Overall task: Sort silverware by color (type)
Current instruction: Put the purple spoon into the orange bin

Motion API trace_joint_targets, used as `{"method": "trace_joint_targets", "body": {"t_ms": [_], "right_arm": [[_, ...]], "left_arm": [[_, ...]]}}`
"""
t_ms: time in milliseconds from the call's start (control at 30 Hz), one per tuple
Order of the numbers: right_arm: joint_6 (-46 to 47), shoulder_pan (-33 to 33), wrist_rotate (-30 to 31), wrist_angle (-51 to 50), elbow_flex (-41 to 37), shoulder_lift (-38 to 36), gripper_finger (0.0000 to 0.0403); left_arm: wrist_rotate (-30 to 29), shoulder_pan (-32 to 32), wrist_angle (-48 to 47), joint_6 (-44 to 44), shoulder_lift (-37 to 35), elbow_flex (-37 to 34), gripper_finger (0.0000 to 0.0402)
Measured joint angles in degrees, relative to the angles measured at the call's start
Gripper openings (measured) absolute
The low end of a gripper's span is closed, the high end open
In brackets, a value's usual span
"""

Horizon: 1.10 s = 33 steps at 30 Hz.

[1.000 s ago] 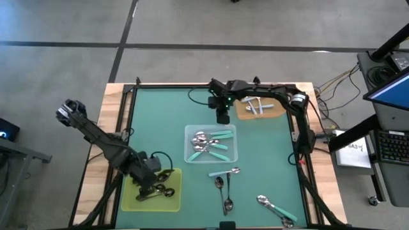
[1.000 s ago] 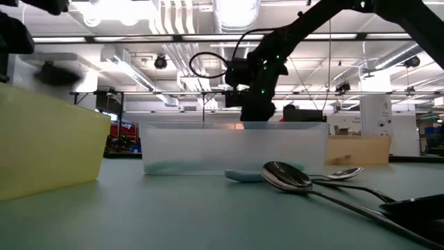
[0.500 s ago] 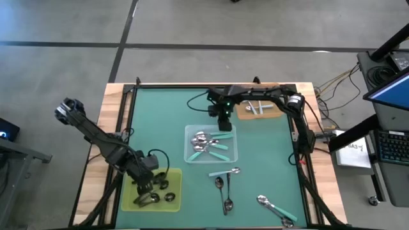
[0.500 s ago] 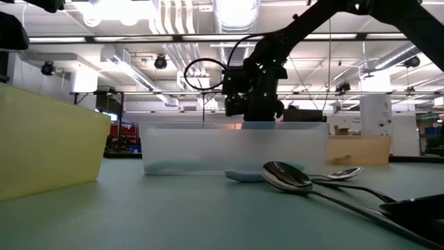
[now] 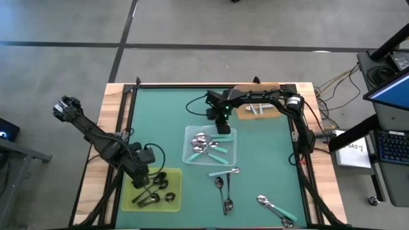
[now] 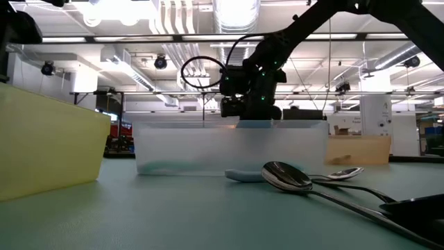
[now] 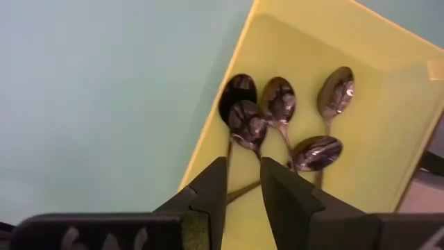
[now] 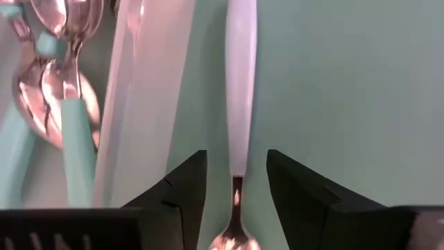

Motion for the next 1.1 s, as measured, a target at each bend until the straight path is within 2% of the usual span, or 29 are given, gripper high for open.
{"method": "trace_joint_targets", "body": {"t_ms": [300,600,700,867,1100], "right_arm": [[-0.59,-0.38,-0.02,2.89,-0.03,0.54,0.0119],[-0.31,-0.43,-0.52,2.70,0.19,4.87,0.0120],[-0.07,-0.42,0.11,2.64,0.17,5.02,0.0100],[-0.05,-0.39,2.43,2.49,0.51,4.79,0.0027],[0.24,-1.28,2.48,-1.43,4.27,4.19,0.0018]], "left_arm": [[-2.16,0.09,-0.90,1.05,-0.44,0.00,0.0073],[-2.19,0.11,-1.52,1.48,-0.54,0.00,0.0073],[-2.20,0.11,-2.04,1.48,-0.57,0.00,0.0073],[-2.83,0.11,-3.33,1.48,-0.57,0.00,0.0073],[-5.23,0.12,-3.58,1.41,-0.48,0.00,0.0073]]}}
